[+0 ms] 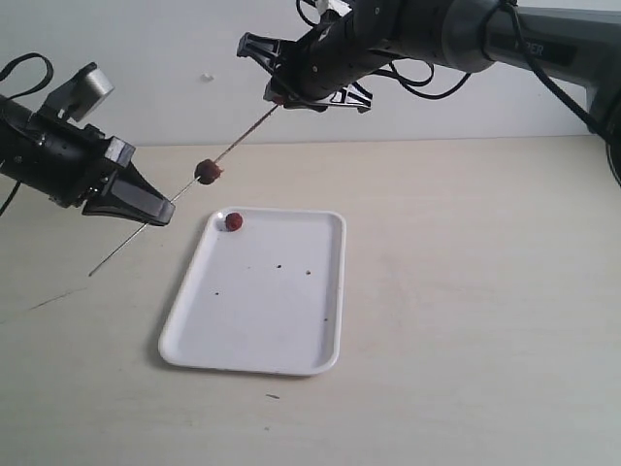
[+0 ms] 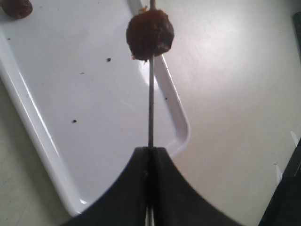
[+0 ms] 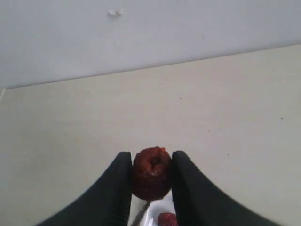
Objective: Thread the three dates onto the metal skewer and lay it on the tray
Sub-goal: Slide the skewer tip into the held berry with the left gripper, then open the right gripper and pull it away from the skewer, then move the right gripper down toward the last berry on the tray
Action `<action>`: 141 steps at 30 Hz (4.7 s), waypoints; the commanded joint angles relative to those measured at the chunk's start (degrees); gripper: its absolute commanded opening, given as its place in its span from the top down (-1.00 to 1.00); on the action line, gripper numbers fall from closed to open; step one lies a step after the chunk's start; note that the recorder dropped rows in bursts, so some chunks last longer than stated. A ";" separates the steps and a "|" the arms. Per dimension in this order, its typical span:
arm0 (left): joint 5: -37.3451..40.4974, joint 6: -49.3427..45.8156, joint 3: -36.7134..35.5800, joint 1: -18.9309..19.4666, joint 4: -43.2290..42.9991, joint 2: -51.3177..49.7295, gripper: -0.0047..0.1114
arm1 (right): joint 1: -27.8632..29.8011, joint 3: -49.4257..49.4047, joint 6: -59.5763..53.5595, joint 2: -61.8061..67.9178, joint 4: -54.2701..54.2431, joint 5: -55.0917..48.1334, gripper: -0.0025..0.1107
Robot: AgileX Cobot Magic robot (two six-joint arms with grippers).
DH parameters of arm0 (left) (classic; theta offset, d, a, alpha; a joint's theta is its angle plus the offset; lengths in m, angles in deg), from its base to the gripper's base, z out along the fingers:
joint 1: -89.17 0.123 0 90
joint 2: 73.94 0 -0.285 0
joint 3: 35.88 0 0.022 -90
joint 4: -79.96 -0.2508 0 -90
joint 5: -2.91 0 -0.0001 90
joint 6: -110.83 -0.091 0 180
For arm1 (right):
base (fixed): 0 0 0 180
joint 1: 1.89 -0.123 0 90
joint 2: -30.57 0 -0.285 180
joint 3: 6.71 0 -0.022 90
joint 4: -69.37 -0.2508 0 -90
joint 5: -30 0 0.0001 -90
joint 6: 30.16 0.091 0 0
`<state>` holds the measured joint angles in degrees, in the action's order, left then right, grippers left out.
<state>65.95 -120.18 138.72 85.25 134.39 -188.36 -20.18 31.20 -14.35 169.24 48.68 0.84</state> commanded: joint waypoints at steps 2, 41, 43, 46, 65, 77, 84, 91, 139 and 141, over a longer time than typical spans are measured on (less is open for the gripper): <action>0.94 -0.85 -0.04 -0.20 1.28 0.63 0.92 | 0.24 0.11 0.83 -0.27 0.01 2.12 0.43; -11.57 -14.21 0.16 -2.82 19.03 -1.97 0.92 | 0.24 0.11 -6.79 -0.27 -12.01 -3.25 0.43; -12.23 -17.52 0.16 -3.81 21.91 -1.97 0.92 | 0.24 0.11 -8.31 -0.27 -12.41 -4.60 0.43; -14.69 -19.86 0.16 -5.40 22.87 -1.97 0.92 | 0.24 0.11 -8.95 -0.27 -13.49 -6.56 0.43; -22.67 -21.03 0.16 -8.72 22.07 -2.07 0.92 | 0.24 0.11 -16.13 -0.38 -19.47 -6.97 -0.05; -22.69 -14.89 0.16 -7.42 13.18 -1.97 0.92 | 0.24 0.11 -16.13 -0.99 -19.24 -5.67 -0.18; -22.36 -10.67 0.16 -2.89 9.63 -1.97 0.92 | 0.24 0.11 -15.22 -3.18 -13.66 -5.51 -0.18; -18.36 -9.92 0.16 2.42 9.03 -1.97 0.92 | 0.24 0.11 -13.74 -3.38 -6.62 -8.48 -0.18; -10.21 -6.98 0.16 9.85 8.01 -1.29 0.92 | -9.69 2.11 -10.50 6.19 21.73 -10.12 -0.03; -10.22 -6.56 0.16 10.34 8.01 -1.29 0.92 | -9.69 4.37 -8.73 6.54 23.02 -14.57 -0.03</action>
<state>56.25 -127.46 138.72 94.98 141.57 -190.36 -29.96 32.66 -27.00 175.50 69.37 -9.06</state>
